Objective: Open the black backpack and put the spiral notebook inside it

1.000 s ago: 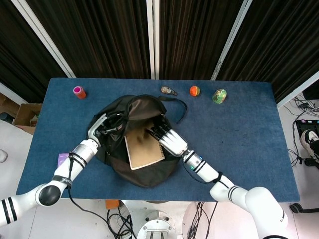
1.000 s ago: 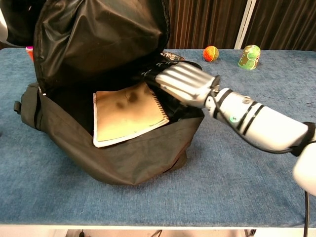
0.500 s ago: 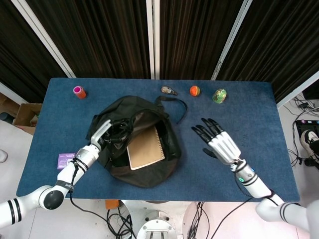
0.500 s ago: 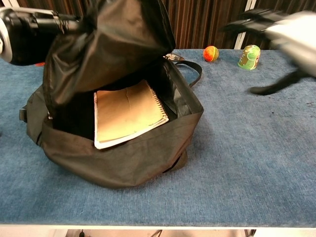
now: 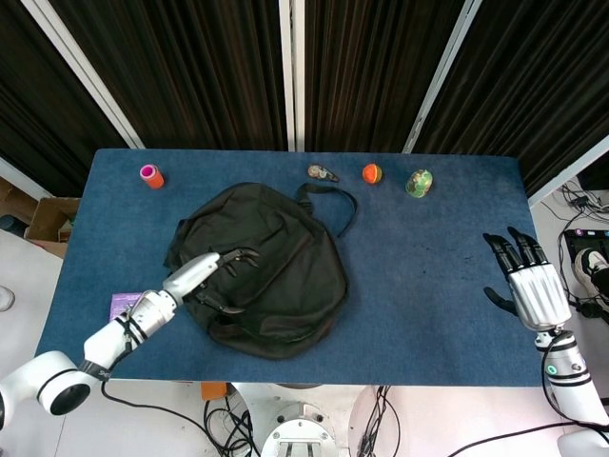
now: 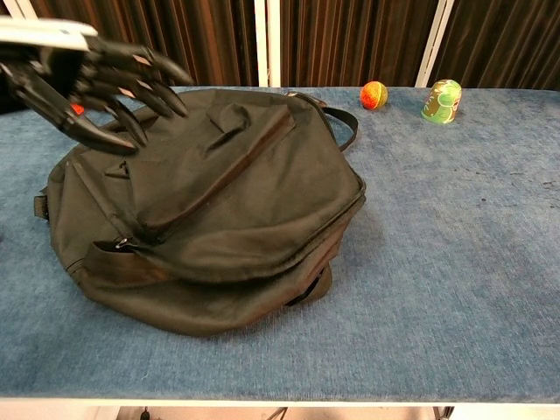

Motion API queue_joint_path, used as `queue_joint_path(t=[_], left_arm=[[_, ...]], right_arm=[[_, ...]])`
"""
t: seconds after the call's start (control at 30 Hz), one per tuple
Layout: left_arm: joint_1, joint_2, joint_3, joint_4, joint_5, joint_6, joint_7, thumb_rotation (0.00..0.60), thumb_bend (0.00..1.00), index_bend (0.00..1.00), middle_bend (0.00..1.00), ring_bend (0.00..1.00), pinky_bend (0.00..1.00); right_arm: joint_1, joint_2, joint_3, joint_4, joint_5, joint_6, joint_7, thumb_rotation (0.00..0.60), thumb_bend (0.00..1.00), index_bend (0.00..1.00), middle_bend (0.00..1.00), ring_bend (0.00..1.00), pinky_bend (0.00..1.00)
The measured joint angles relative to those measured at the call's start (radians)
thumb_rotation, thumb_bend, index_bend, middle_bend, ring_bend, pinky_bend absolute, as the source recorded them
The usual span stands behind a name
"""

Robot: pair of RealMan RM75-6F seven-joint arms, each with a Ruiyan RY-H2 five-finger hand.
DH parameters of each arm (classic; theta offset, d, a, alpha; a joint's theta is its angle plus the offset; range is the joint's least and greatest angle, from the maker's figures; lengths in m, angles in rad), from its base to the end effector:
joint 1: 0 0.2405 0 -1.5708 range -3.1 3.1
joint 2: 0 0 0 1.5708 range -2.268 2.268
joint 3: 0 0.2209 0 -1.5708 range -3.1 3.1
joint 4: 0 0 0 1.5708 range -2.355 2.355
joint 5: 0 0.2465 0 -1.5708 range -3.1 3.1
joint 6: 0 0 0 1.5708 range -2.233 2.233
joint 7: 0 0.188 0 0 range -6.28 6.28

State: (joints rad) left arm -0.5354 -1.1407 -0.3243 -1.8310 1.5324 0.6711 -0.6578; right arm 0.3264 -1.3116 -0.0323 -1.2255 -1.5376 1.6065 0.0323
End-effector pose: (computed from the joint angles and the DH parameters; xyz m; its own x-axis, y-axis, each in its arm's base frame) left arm -0.0947 0.3263 -0.0028 -0.1669 0.6399 0.7501 0.9116 -0.1897 0.3647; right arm -0.2798 -0.2852 0.0976 0.5117 0.1796 0.8402 -0.8028 -0.2485 0.5420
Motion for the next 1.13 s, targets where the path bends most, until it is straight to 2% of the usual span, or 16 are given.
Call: queue_joint_path(t=[0.07,0.17,0.23,0.37,0.5,0.6,0.7,0.87,0.97,1.13], left_arm=[[0.020,0.015,0.011,0.007,0.007,0.067,0.018,0.600,0.12,0.23,0.32,0.23,0.41],[0.053,0.035,0.025,0.029,-0.007,0.156,0.094,0.600,0.12,0.26,0.32,0.23,0.40],[0.074,0.045,0.034,0.049,-0.039,0.186,0.181,0.600,0.12,0.26,0.32,0.23,0.40],[0.118,0.043,0.050,0.106,-0.124,0.267,0.395,0.600,0.12,0.27,0.31,0.23,0.37],[0.180,0.014,0.077,0.211,-0.205,0.417,0.635,0.600,0.12,0.27,0.28,0.22,0.32],[0.235,-0.019,0.108,0.307,-0.223,0.545,0.720,0.600,0.12,0.25,0.23,0.16,0.26],[0.292,-0.048,0.145,0.390,-0.212,0.658,0.747,0.600,0.12,0.23,0.19,0.13,0.22],[0.386,-0.075,0.209,0.425,-0.159,0.804,0.772,0.600,0.12,0.22,0.18,0.13,0.21],[0.432,-0.070,0.249,0.394,-0.130,0.844,0.763,0.600,0.12,0.22,0.18,0.13,0.21],[0.491,-0.042,0.302,0.283,-0.095,0.885,0.752,0.600,0.12,0.22,0.18,0.13,0.21]], right_arm=[[-0.007,0.011,0.007,-0.013,0.019,-0.029,0.018,0.600,0.02,0.10,0.22,0.07,0.21],[-0.017,0.023,0.019,-0.024,0.051,-0.071,0.054,0.600,0.10,0.11,0.23,0.07,0.21],[-0.026,0.031,0.030,-0.026,0.065,-0.091,0.076,0.600,0.16,0.12,0.23,0.07,0.21],[-0.039,0.049,0.040,-0.036,0.075,-0.109,0.108,0.600,0.20,0.13,0.23,0.07,0.21],[-0.050,0.091,0.037,-0.086,0.077,-0.140,0.156,0.600,0.22,0.12,0.20,0.07,0.21],[-0.062,0.125,0.025,-0.134,0.071,-0.163,0.185,0.600,0.24,0.07,0.17,0.05,0.17],[-0.077,0.153,0.009,-0.180,0.061,-0.179,0.215,0.600,0.24,0.03,0.14,0.01,0.13],[-0.116,0.179,-0.008,-0.235,0.040,-0.164,0.226,0.600,0.24,0.01,0.12,0.00,0.10],[-0.145,0.182,-0.012,-0.258,0.029,-0.124,0.209,0.600,0.24,0.01,0.12,0.00,0.10],[-0.198,0.173,-0.010,-0.281,0.018,-0.046,0.139,0.600,0.24,0.01,0.12,0.00,0.10]])
